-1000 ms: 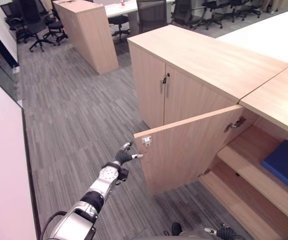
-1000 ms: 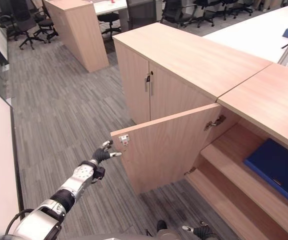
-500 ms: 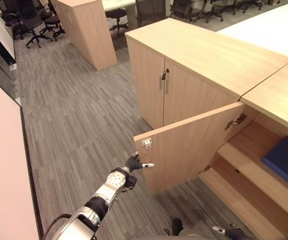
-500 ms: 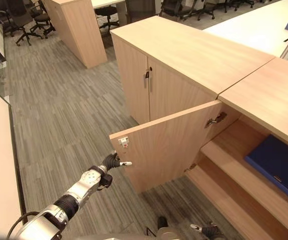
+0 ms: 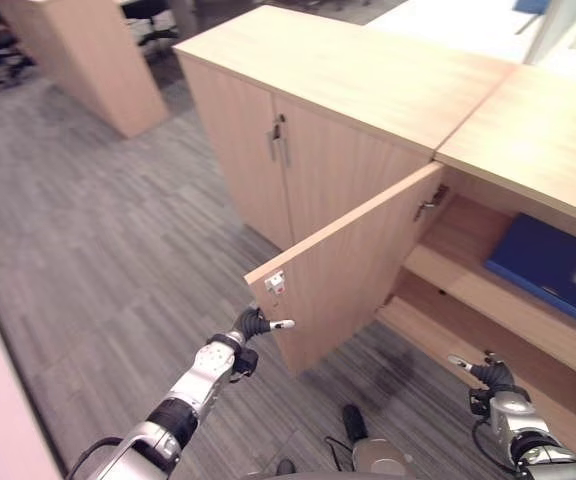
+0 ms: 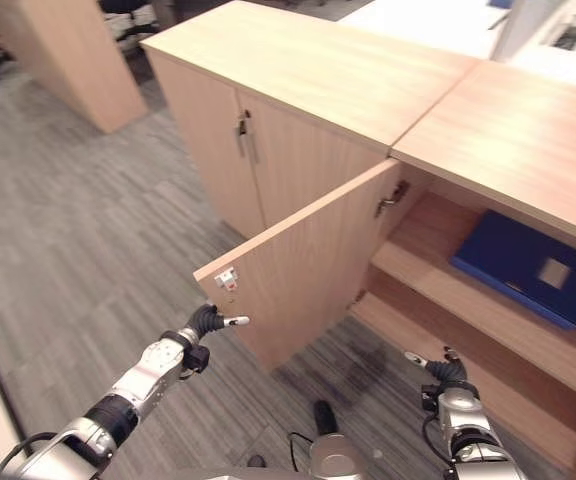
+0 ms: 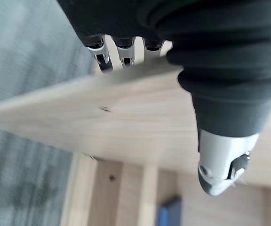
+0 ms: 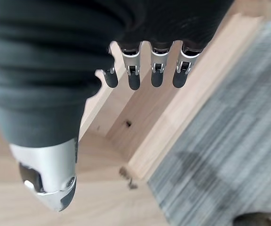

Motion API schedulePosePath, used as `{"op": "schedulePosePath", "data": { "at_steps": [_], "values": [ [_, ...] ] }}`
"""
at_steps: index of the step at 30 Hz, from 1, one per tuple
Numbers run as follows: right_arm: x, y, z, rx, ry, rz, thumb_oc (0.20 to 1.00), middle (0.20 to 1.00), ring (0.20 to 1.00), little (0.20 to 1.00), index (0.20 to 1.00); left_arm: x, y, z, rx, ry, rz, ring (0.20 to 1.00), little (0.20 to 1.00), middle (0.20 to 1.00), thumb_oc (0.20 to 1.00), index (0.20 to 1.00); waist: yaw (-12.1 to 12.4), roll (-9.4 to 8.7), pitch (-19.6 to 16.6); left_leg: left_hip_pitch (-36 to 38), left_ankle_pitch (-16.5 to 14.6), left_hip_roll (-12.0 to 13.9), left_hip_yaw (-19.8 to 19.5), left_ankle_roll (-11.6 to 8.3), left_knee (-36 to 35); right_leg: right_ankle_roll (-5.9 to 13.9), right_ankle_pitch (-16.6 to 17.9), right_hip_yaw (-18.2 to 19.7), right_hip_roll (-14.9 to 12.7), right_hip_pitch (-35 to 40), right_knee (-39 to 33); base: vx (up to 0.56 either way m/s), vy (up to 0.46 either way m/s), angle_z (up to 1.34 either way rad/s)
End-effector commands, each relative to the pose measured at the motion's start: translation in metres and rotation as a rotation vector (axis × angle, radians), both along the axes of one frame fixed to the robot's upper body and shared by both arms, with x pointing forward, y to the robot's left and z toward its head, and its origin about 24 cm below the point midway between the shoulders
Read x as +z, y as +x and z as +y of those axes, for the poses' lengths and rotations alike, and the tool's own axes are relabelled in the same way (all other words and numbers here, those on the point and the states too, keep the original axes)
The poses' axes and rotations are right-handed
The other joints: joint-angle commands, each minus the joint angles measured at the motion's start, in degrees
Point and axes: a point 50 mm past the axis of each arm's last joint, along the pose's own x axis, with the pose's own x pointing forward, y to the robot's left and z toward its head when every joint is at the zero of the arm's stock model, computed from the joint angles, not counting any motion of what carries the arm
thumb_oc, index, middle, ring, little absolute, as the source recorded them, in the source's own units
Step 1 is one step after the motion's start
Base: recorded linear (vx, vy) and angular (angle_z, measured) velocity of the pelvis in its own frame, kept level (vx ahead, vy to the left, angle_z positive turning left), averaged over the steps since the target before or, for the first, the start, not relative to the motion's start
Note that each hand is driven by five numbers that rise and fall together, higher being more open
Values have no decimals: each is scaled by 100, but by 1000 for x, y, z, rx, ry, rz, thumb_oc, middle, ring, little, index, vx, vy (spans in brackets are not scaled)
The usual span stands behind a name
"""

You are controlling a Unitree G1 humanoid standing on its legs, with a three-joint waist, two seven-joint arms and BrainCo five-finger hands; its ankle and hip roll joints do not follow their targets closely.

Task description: Put the empty folder in the office cabinet

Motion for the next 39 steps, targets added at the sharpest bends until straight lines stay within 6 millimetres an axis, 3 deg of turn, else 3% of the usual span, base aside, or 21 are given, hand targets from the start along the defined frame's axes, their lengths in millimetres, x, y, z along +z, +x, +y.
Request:
{"op": "schedulePosePath", "data": {
  "at_steps": [1,2,3,5,6,7,10,11,14,16,19,20,21,22,23,26,28,30,34,39],
  "values": [
    [26,28,-1,54,-45,-144,1000,1000,1000,1000,1000,31,15,-28,-60,-137,-147,1000,1000,1000,1000,1000,-7,192,59,-410,-280,631,279,-547,298,644,-115,-1174,22,-264,564,-270,-105,-117],
    [26,28,-1,54,-45,-144,1000,1000,1000,1000,1000,31,15,-28,-60,-137,-147,1000,1000,1000,1000,1000,-8,192,60,-410,-282,632,278,-547,300,644,-118,-1176,22,-264,567,-418,-84,-103],
    [25,29,7,95,-50,-141,1000,1000,1000,1000,1000,32,12,-19,-43,-134,-154,1000,1000,1000,1000,1000,199,308,161,-557,-147,774,705,-530,369,475,-529,-2302,-450,-136,883,-236,-19,-67],
    [25,29,7,96,-49,-141,1000,1000,1000,1000,1000,32,12,-18,-42,-133,-154,1000,1000,1000,1000,1000,180,291,148,-585,-120,758,689,-529,368,473,-517,-2314,-469,-154,881,-217,-55,-64],
    [21,28,12,110,-46,-124,1000,1000,1000,1000,1000,32,8,-11,-13,-141,-151,1000,1000,1000,1000,1000,302,365,142,-635,19,922,1070,-548,321,324,-718,-2888,-834,138,1114,-339,-196,-73],
    [17,25,14,111,-39,-107,1000,1000,1000,1000,1000,30,4,-9,-5,-140,-145,1000,1000,1000,1000,1000,383,387,82,-681,121,1054,1392,-583,293,343,-707,-3063,-1215,361,1280,-408,-269,-53],
    [10,16,15,89,-20,-79,1000,1000,1000,1000,1000,25,0,-4,5,-126,-127,1000,1000,1000,1000,1000,511,368,-68,-812,215,1218,1838,-669,418,521,-468,-3325,-1707,845,1160,-212,-255,-106],
    [6,12,15,80,-14,-61,1000,1000,1000,1000,1000,21,-4,-5,8,-130,-109,1000,1000,1000,1000,1000,552,331,-126,-856,242,1249,1961,-699,486,574,-367,-3397,-1742,1045,959,-62,-282,-37],
    [-2,1,17,76,7,-30,1000,1000,1000,1000,1000,15,-12,-6,16,-149,-86,1000,1000,1000,1000,1000,458,298,-275,-757,341,1397,2214,-825,439,628,-432,-3247,-1480,979,542,-14,-327,-86],
    [-1,0,21,116,7,-43,1000,1000,1000,1000,1000,14,-12,-10,33,-181,-80,1000,1000,1000,1000,1000,177,370,-234,-556,514,1753,2294,-1015,449,538,-660,-2947,-1009,989,368,-15,-461,-81],
    [2,3,23,148,-7,-52,1000,1000,1000,1000,1000,12,-11,-10,57,-194,-68,1000,1000,1000,1000,1000,59,392,-174,-504,620,1994,2386,-1082,649,439,-791,-2823,-754,986,345,-18,-265,-52],
    [2,5,26,164,-3,-54,1000,1000,1000,1000,1000,9,-10,-13,78,-212,-51,1000,1000,1000,1000,1000,35,364,-102,-504,678,2118,2260,-1093,986,320,-890,-2663,-574,988,388,-13,-234,-68],
    [2,6,26,164,-4,-55,1000,1000,1000,1000,1000,10,-9,-13,78,-212,-52,1000,1000,1000,1000,1000,43,368,-114,-532,701,2127,2268,-1094,986,306,-867,-2653,-563,955,384,-12,-212,-80],
    [2,6,26,157,0,-55,1000,1000,1000,1000,1000,8,-7,-16,99,-223,-43,1000,1000,1000,1000,1000,47,353,-64,-540,852,2157,2016,-1110,1178,228,-901,-2544,-449,993,399,-8,-127,-105],
    [1,6,26,143,10,-54,1000,1000,1000,1000,1000,6,-7,-19,105,-231,-31,1000,1000,1000,1000,1000,71,333,-36,-569,853,2081,1703,-1064,1264,189,-935,-2422,-393,1032,391,28,-168,-116],
    [-1,4,26,120,25,-50,1000,1000,1000,1000,1000,3,-7,-29,105,-250,-13,1000,1000,1000,1000,1000,233,232,-34,-794,498,1508,664,-934,940,129,-963,-2063,-338,1191,249,122,-139,-138],
    [0,5,26,122,22,-53,1000,1000,1000,1000,1000,0,-9,-30,101,-243,0,1000,1000,1000,1000,1000,469,258,59,-1415,707,899,-340,-911,640,25,-1075,-1603,-90,1348,245,214,-126,-124],
    [0,8,28,126,23,-55,1000,1000,1000,1000,1000,0,-8,-28,108,-240,-2,1000,1000,1000,1000,1000,533,275,103,-1545,744,768,-478,-911,592,4,-1115,-1491,-18,1405,249,122,-47,-120],
    [-9,-2,39,139,55,-36,1000,1000,1000,1000,1000,-10,-15,-21,161,-234,33,1000,1000,1000,1000,1000,498,402,33,-1058,844,879,-395,-923,234,-1,-1250,-1335,121,1599,271,168,58,-174],
    [-17,-12,54,175,97,-24,1000,1000,1000,1000,1000,-21,-15,15,307,-165,65,1000,1000,1000,1000,1000,387,335,-177,-610,782,933,-63,-893,-48,115,-1237,-1275,4,1721,187,127,95,-13]
  ]
}}
